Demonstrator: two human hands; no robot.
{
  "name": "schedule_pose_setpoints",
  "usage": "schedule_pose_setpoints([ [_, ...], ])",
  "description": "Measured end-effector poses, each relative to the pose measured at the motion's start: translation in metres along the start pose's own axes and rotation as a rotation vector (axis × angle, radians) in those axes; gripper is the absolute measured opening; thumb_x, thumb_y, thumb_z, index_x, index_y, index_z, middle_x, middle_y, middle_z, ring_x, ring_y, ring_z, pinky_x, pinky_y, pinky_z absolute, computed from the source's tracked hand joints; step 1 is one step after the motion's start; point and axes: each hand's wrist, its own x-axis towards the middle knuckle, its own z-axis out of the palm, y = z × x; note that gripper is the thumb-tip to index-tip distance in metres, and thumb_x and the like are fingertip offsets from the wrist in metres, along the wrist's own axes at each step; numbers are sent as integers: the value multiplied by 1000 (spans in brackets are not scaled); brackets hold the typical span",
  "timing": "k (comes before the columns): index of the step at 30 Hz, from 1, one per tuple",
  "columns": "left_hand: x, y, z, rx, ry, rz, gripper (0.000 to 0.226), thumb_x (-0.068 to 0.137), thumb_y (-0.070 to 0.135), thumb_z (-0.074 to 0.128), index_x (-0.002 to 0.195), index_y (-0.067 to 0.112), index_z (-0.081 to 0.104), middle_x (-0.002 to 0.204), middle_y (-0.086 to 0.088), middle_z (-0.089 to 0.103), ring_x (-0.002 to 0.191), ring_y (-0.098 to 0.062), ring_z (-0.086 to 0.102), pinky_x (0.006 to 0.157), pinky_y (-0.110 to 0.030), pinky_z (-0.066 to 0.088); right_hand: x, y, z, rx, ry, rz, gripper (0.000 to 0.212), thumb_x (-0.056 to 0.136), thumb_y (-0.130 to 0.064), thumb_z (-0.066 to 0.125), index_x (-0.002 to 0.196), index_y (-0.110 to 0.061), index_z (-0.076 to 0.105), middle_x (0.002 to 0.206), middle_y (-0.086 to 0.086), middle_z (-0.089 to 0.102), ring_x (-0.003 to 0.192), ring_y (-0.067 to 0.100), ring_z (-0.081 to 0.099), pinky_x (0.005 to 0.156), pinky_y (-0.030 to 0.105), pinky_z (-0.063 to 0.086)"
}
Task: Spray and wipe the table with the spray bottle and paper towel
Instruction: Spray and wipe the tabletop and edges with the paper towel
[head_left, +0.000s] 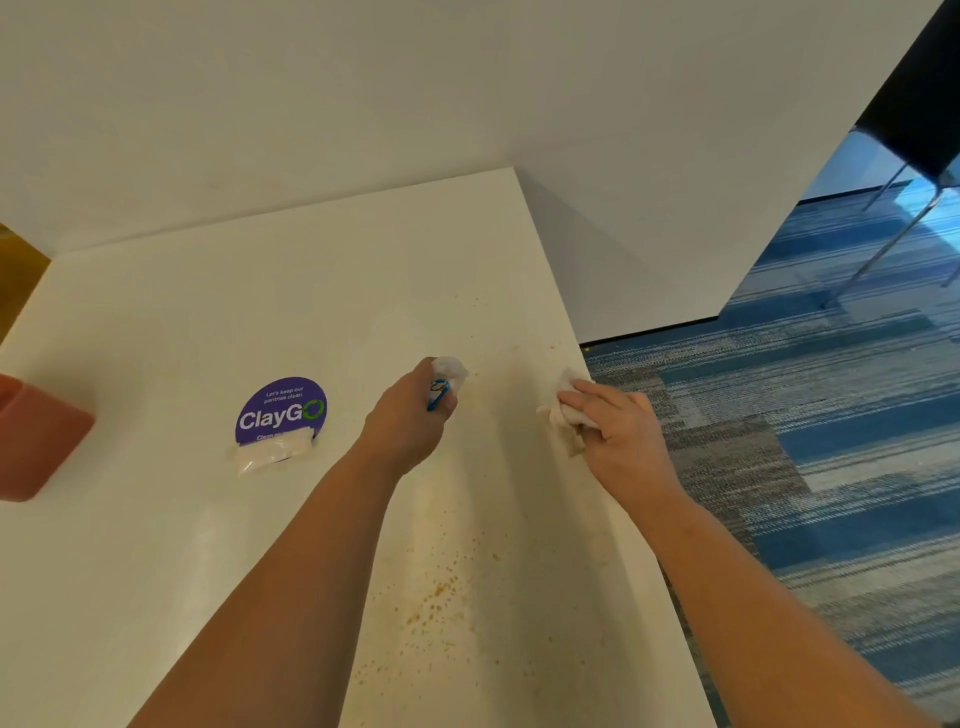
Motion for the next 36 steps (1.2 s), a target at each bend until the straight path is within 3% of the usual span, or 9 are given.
schedule_pose_setpoints([
  [3,2,-7,-8,-12,42,-1,29,97,26,50,121,43,51,119,8,62,103,-20,61,90,-48,51,11,-1,7,-41,80,41,39,81,-2,63,114,-22,66,124,1,61,100,22,49,79,34,39],
  [7,1,-17,-21,-42,81,-40,26,98,24,52,119,38,53,111,2,63,99,-24,62,89,-49,51,20,3,20,-111,68,98,37,83,-7,61,116,-24,64,125,-1,60,97,28,53,75,31,35],
  [10,-2,-20,-29,-55,100,-65,28,99,19,52,125,30,54,113,5,62,102,-20,61,90,-42,52,28,-1,21,-132,81,102,37,85,-14,57,119,-26,61,129,-3,57,100,29,53,76,31,33],
  [12,-3,-24,-32,-69,116,-82,32,99,18,53,130,27,53,116,8,59,105,-16,58,91,-36,50,32,-6,23,-157,74,124,37,86,-16,60,121,-26,59,132,-3,54,106,29,49,80,36,37],
  [14,-4,-29,-35,-83,135,-120,37,99,18,54,134,27,51,118,8,57,107,-16,57,91,-33,49,31,-9,30,-236,-36,139,38,88,-23,56,126,-26,53,139,-3,46,119,28,41,89,45,40],
  [17,-8,-38,-40,-128,161,-145,38,98,17,54,134,28,52,123,8,58,110,-15,56,89,-29,46,36,-1,48,-300,-98,93,42,87,-23,55,128,-23,47,144,1,39,130,25,37,100,46,41],
  [23,-13,-57,-56,-158,230,-155,37,97,15,56,132,29,54,124,11,59,111,-9,54,86,-25,43,107,1,82,-268,-5,36,39,78,-9,67,116,-7,59,129,19,53,117,37,50,97,45,42],
  [28,-15,-72,-62,-204,256,-157,34,97,14,56,128,27,57,126,11,60,117,-11,55,86,-22,43,153,-8,104,-266,-60,52,36,84,-13,58,119,-8,56,130,16,50,111,36,50,89,42,43],
  [36,-15,-82,-59,-205,266,-156,30,97,14,56,124,26,58,127,13,59,118,-10,55,82,-15,43,182,-35,127,-216,-207,-115,33,91,-15,49,123,-15,57,141,10,44,124,31,42,99,39,34],
])
